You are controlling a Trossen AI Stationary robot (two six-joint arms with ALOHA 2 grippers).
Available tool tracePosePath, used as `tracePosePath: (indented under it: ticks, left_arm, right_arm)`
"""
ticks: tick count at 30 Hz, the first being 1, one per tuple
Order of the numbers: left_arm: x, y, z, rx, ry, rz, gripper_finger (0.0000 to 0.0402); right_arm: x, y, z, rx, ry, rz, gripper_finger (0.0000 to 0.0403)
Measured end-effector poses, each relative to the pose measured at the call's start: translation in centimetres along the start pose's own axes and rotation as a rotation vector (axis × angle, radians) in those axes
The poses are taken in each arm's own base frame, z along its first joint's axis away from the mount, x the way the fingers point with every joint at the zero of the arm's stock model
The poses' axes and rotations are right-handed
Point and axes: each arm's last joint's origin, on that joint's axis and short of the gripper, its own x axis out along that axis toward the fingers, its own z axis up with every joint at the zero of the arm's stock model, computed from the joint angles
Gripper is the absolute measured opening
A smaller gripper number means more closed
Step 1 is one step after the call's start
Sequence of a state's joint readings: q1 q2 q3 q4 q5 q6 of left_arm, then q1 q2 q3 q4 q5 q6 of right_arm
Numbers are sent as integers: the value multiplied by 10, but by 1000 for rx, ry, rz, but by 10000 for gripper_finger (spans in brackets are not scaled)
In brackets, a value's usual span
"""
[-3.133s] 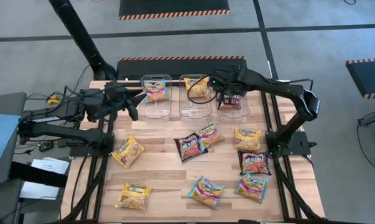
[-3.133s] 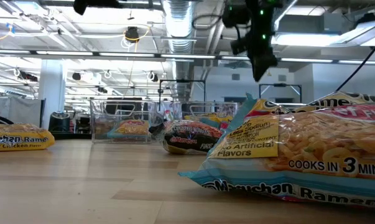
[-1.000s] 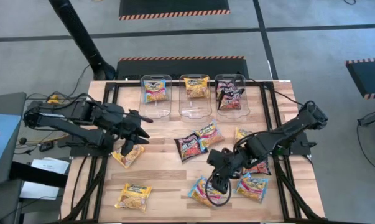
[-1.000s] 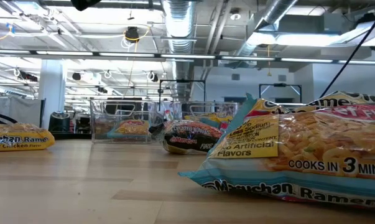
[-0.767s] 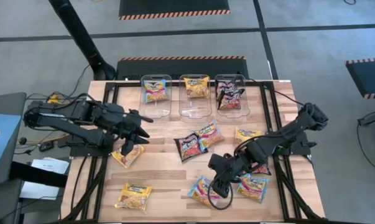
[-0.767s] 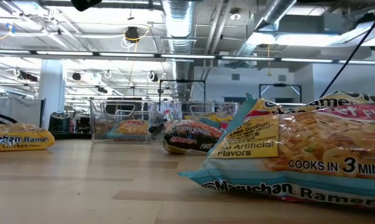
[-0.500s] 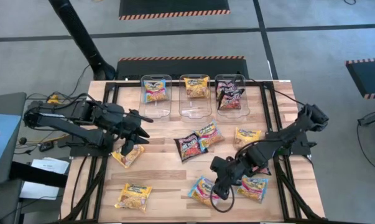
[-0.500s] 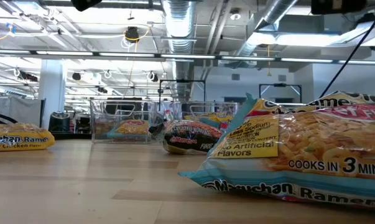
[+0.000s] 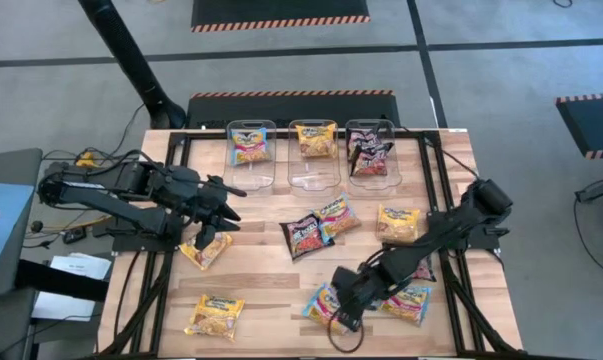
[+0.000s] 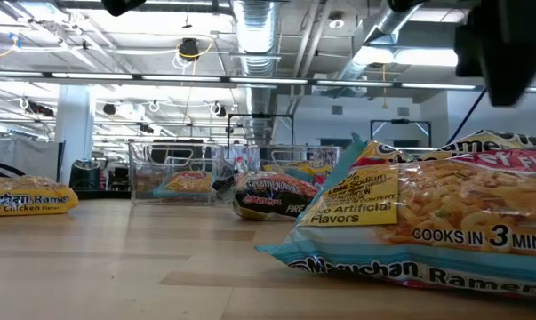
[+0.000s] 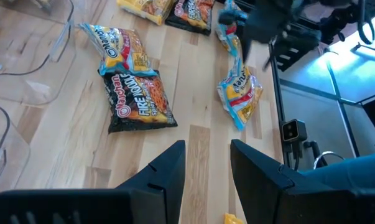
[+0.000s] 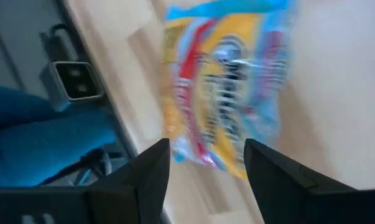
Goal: Sort Maruchan noodles
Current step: Put the blue noodle pack into the left transparent bin
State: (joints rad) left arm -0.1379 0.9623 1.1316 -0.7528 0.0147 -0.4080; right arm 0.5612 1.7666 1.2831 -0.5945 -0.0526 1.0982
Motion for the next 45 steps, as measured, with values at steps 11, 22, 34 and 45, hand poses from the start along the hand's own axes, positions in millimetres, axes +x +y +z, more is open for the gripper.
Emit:
tracePosePath:
  ticks: [11,22,34,45]
  left_arm:
    - [0,0,0,0,-2,1,116]
    - [0,0,0,0,0,2,116]
    - [0,1,-2,0,25,14,116]
    - [0,1,-2,10,24,14,116]
  right_arm:
    - [9,-8,17,51,35,-10,235]
    - [7,-19,35,64,10,-18,235]
    - [11,-20,28,42,29,-35,234]
    - [36,-18,20,13,98,-39,234]
